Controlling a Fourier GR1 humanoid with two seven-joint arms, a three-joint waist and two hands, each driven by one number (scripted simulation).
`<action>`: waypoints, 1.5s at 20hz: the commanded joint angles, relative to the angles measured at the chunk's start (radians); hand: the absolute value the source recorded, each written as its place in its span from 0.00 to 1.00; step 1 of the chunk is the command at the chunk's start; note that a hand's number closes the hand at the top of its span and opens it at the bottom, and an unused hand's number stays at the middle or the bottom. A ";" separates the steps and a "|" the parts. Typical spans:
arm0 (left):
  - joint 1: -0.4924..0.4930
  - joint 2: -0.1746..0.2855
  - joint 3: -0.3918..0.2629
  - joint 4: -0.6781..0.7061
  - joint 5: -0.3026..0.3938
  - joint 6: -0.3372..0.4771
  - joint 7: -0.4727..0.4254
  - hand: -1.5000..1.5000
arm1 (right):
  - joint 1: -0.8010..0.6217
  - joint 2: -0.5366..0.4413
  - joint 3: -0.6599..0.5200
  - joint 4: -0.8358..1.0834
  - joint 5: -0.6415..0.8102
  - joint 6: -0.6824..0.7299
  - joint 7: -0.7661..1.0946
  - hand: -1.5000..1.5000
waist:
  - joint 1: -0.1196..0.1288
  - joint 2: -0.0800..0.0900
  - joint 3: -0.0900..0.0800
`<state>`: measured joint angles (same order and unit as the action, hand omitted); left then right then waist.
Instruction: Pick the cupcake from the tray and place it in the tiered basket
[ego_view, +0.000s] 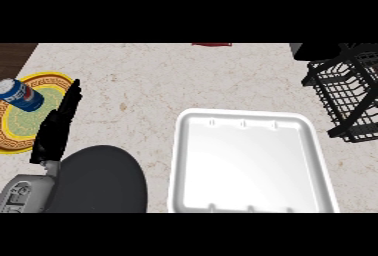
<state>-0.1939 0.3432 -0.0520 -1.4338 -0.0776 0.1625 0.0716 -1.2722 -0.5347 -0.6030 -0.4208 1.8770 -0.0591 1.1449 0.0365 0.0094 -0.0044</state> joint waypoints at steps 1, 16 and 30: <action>0.015 0.007 0.007 -0.030 0.003 -0.013 0.008 0.50 | 0.034 0.025 -0.043 0.012 -0.037 -0.074 0.128 1.00 | 0.000 0.002 0.005; 0.007 0.005 0.025 -0.003 -0.017 -0.009 0.010 0.50 | 0.184 0.163 -0.143 -0.257 -0.087 -0.430 0.116 0.00 | -0.023 -0.002 0.004; 0.068 0.016 0.060 0.002 -0.010 -0.015 -0.015 0.50 | 0.170 0.346 -0.154 -0.732 0.080 -0.295 0.272 0.00 | -0.054 -0.025 0.002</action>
<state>-0.1332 0.3465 -0.0078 -1.4467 -0.0884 0.1510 0.0624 -1.0964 -0.2806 -0.7550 -1.0185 1.9280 -0.3499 1.1897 -0.0087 -0.0122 -0.0023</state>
